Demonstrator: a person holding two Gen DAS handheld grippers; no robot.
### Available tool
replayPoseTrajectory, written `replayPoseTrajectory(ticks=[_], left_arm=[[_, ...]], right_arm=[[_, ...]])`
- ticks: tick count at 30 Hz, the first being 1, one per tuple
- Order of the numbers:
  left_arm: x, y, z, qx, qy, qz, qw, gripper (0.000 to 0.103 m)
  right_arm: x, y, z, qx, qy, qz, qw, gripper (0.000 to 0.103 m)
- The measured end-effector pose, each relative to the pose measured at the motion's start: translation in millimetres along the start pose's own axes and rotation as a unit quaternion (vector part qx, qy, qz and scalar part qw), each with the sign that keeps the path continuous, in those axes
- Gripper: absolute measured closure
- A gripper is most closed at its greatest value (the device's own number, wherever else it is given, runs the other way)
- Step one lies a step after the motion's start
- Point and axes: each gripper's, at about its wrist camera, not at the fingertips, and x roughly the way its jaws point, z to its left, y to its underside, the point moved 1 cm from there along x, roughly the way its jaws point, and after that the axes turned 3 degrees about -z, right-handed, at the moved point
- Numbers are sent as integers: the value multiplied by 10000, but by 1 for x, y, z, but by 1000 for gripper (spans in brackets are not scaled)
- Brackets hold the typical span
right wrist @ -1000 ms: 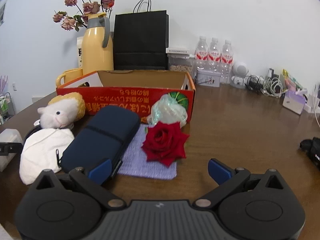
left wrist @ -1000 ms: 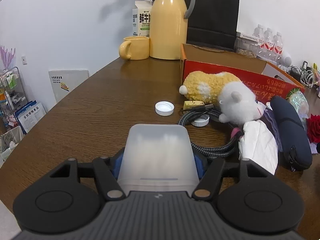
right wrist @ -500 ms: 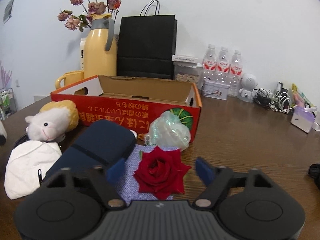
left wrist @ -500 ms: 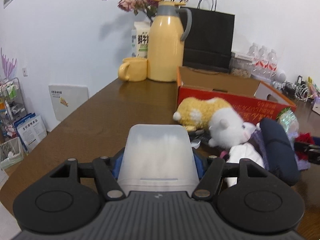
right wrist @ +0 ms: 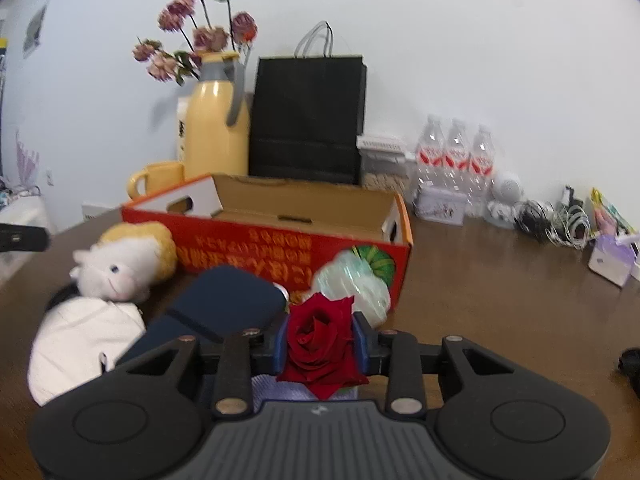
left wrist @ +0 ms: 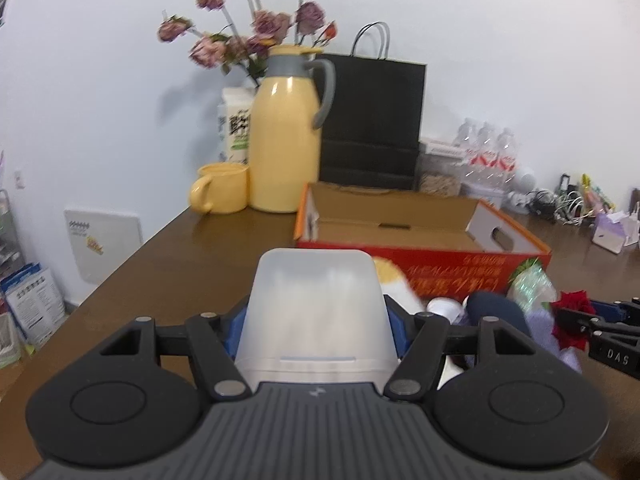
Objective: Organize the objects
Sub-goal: 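Carry container and rose into the cardboard box and open both tools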
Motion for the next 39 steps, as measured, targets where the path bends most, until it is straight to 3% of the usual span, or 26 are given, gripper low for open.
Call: replayPoseTrajectory(ticks=[9,14,20,26,29,34,36,37,38,39], left_arm=[[40,-51,-29,-46,255,-480,9985,37],[81,-74,-39,-142,239,-455,9986,37],[130,-84,-47,-150,184,-237,9994,37],[180,-80,-50,-108,4,236,9997,37],[192,-71,-47,-110,43,475,9988,37],[195,-65,-43,-193,185,544,9982,36],[190,-64,-43,-192,146,425,9988,22],[188,-65,-43,-178,123,344,9992,7],[184,-65,-43,-176,114,212,9996,0],[180,-66,-43,-190,123,82,9997,0]], right_arm=[[24,-54,8,28,-127,-592,9982,72],[58,-86,13,105,-182,-781,9967,72],[111,-104,6,310,-150,-609,9976,72],[148,-95,-8,600,-88,-227,9979,72],[159,-89,-10,655,-91,-21,9978,72],[165,-81,-7,612,-67,165,9980,71],[165,-80,-7,602,-51,187,9980,66],[165,-79,-6,594,-31,197,9980,64],[163,-79,-6,597,-19,184,9980,61],[161,-78,-6,605,-20,176,9980,50]])
